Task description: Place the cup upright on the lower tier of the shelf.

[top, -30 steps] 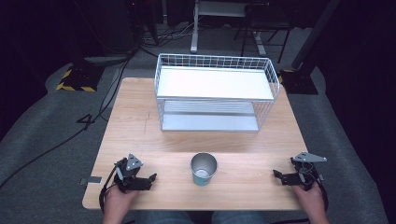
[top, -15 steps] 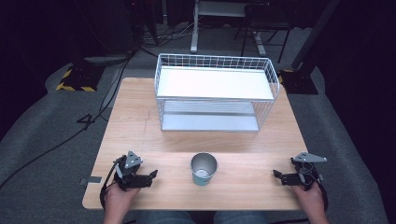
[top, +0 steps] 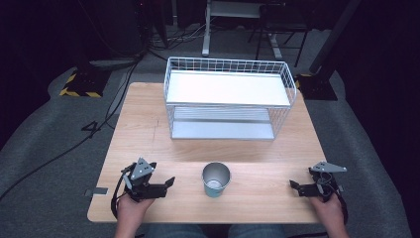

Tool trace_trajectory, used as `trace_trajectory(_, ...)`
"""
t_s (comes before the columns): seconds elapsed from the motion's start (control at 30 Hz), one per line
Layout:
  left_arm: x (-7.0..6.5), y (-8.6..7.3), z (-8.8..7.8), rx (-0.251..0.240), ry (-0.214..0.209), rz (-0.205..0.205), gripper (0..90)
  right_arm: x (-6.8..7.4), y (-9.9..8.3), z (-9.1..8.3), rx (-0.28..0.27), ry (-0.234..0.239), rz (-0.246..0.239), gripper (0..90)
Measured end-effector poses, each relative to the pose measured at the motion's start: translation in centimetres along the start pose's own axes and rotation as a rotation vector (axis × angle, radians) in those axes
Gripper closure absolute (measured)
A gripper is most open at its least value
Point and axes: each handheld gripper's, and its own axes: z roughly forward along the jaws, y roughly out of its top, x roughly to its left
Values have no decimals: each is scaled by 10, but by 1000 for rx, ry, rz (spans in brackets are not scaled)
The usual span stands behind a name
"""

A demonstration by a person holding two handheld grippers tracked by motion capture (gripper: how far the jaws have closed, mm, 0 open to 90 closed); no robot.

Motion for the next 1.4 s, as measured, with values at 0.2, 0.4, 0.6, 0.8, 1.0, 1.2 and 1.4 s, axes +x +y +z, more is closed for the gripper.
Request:
trace_trajectory(0.2,-5,0,-3,-54,-42,21,147,0,0,0,1,-2,0,5)
trace_trajectory(0.4,-16,-4,-6,-119,-120,50,148,-1,1,1,2,-2,2,4)
trace_trajectory(0.6,-28,-3,1,-131,-168,77,153,-1,1,1,2,-3,1,4)
trace_trajectory(0.8,-42,-4,11,-128,-200,92,150,-1,1,1,2,-3,1,4)
trace_trajectory(1.0,-53,-4,22,-103,-189,112,150,-1,1,1,2,-3,1,4)
trace_trajectory(1.2,-68,-4,34,-112,-208,135,150,-1,1,1,2,-3,1,4)
trace_trajectory(1.4,-80,-4,45,-111,-199,148,152,-1,1,1,2,-3,2,4)
